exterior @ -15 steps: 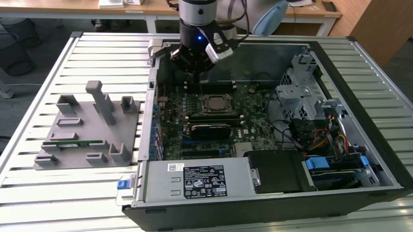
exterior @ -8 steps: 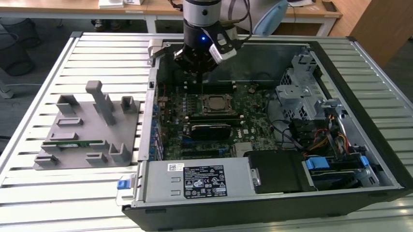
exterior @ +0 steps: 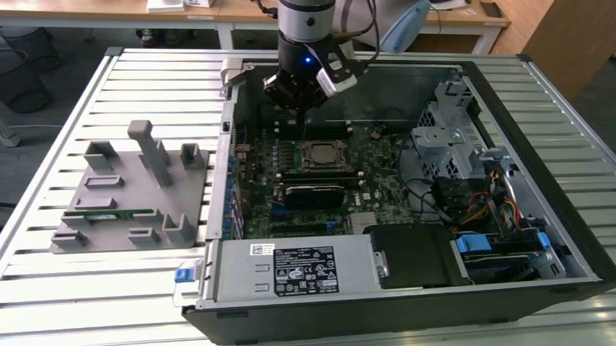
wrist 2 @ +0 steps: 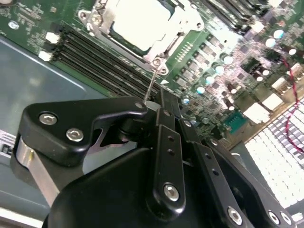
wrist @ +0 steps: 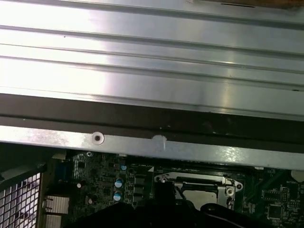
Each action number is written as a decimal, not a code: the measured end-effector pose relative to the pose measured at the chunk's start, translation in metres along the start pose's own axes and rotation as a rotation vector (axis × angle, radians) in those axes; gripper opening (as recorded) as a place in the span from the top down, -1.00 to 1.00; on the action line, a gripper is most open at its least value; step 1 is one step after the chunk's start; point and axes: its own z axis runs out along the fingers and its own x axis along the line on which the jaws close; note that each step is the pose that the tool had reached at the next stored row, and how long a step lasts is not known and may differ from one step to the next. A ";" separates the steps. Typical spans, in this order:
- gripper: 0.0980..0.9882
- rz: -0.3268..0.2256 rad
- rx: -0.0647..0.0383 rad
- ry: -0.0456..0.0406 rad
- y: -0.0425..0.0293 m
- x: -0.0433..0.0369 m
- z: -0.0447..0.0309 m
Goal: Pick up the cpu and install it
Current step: 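Install the first cpu locking lever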
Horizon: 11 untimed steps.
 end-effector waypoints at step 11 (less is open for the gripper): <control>0.98 0.000 -0.050 -0.0041 -0.0082 -0.0078 0.0049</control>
